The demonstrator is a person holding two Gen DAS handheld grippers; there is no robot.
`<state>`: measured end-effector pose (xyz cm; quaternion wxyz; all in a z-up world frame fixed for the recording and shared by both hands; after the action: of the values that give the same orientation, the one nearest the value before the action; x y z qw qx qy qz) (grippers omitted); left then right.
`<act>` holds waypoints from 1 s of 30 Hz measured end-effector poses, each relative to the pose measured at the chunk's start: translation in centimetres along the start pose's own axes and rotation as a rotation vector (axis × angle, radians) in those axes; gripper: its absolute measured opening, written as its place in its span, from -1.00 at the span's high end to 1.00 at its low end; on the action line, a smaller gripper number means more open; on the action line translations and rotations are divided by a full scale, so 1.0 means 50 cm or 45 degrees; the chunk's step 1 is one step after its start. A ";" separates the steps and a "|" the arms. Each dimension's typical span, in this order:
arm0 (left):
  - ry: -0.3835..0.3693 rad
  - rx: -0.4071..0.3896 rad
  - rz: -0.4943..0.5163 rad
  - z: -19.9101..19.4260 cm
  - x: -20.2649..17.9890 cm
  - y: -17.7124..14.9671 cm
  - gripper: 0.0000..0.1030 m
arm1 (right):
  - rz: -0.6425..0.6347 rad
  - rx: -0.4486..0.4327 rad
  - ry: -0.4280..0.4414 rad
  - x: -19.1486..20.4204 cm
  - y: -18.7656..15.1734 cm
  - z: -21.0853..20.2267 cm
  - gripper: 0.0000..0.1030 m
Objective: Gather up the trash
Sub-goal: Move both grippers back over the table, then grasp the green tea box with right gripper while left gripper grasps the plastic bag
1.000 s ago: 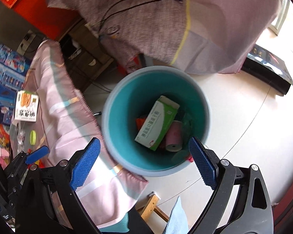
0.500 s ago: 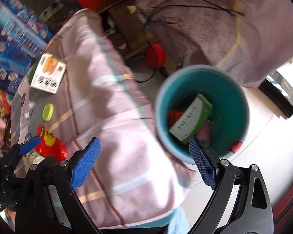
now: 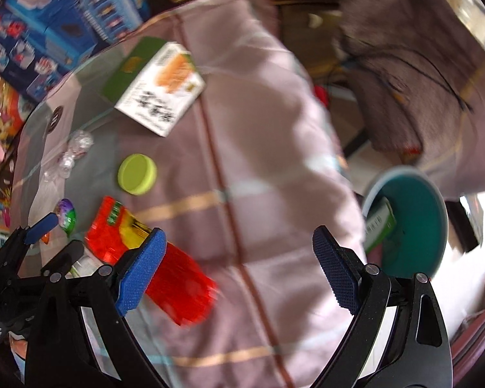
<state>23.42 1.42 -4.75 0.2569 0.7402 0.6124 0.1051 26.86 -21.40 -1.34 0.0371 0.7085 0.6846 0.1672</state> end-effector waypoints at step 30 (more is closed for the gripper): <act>-0.029 0.030 -0.224 0.109 0.253 0.103 -0.66 | 0.264 0.001 -0.127 0.195 0.293 0.198 -0.71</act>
<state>33.27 11.60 -8.75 0.2635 0.6876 0.6734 0.0664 43.81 -10.95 -4.73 0.0532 0.7831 0.6049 0.1345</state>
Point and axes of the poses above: each gripper's, at about its wrist camera, not at the fingertips, and z roughly the way its jaws point, x to its left, y to its top, the point moved 1 cm from there along z, roughly the way its jaws point, and after that the axes turned 3 degrees about y, right-handed, at the moved point
